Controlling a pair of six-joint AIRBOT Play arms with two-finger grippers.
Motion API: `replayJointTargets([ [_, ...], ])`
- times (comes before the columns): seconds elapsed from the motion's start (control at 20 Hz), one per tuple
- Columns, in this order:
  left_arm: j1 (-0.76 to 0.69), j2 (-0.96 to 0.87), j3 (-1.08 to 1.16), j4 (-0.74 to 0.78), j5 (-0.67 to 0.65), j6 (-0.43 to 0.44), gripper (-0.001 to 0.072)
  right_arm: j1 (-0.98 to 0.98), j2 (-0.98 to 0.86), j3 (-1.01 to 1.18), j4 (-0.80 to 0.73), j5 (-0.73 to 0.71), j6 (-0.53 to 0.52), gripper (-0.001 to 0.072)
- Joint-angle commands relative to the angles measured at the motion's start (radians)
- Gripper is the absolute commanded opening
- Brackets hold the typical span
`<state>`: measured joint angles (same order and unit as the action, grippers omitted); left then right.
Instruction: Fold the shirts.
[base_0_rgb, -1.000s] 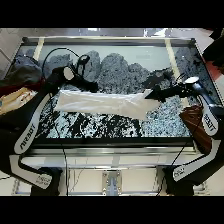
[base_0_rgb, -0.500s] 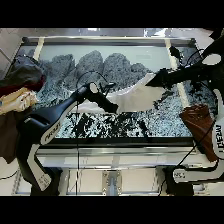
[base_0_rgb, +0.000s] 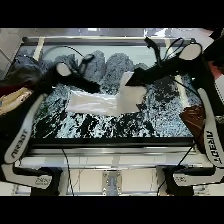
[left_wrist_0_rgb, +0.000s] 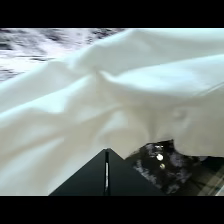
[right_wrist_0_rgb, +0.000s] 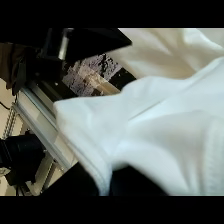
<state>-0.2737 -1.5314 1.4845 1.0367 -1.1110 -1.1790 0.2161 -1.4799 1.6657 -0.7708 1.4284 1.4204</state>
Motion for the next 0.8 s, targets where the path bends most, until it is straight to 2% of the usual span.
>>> replayJointTargets([
  [0.0, 0.192, 0.149, 0.0, 0.156, -0.078, -0.037, 0.0012, 0.161, -0.051, 0.006, -0.027, -0.223, 0.04, 0.0014],
  [0.2, 0.349, 0.222, 0.0, 0.156, -0.092, -0.037, 0.0012, 0.366, -0.188, 0.007, -0.015, -0.595, 0.087, 0.0016],
  [0.25, 0.37, 0.23, 0.0, 0.156, -0.101, -0.037, 0.0012, 0.41, -0.219, 0.007, 0.003, -0.705, 0.092, 0.006],
  [0.35, 0.4, 0.234, 0.0, 0.156, -0.129, -0.037, 0.0012, 0.481, -0.262, 0.007, 0.09, -0.895, 0.113, 0.0516],
  [0.4, 0.41, 0.234, -0.002, 0.157, -0.133, -0.037, 0.0012, 0.505, -0.264, 0.007, 0.121, -0.943, 0.113, 0.0585],
  [0.45, 0.417, 0.234, -0.002, 0.157, -0.133, -0.037, 0.0012, 0.517, -0.26, 0.013, 0.114, -0.948, 0.111, 0.0585],
  [0.55, 0.424, 0.234, -0.002, 0.158, -0.132, -0.036, 0.0012, 0.503, -0.257, 0.058, 0.056, -0.847, 0.108, 0.0585],
  [0.75, 0.425, 0.234, -0.002, 0.157, -0.133, -0.037, 0.0012, 0.359, -0.257, 0.177, -0.223, -0.42, 0.111, 0.0584],
])
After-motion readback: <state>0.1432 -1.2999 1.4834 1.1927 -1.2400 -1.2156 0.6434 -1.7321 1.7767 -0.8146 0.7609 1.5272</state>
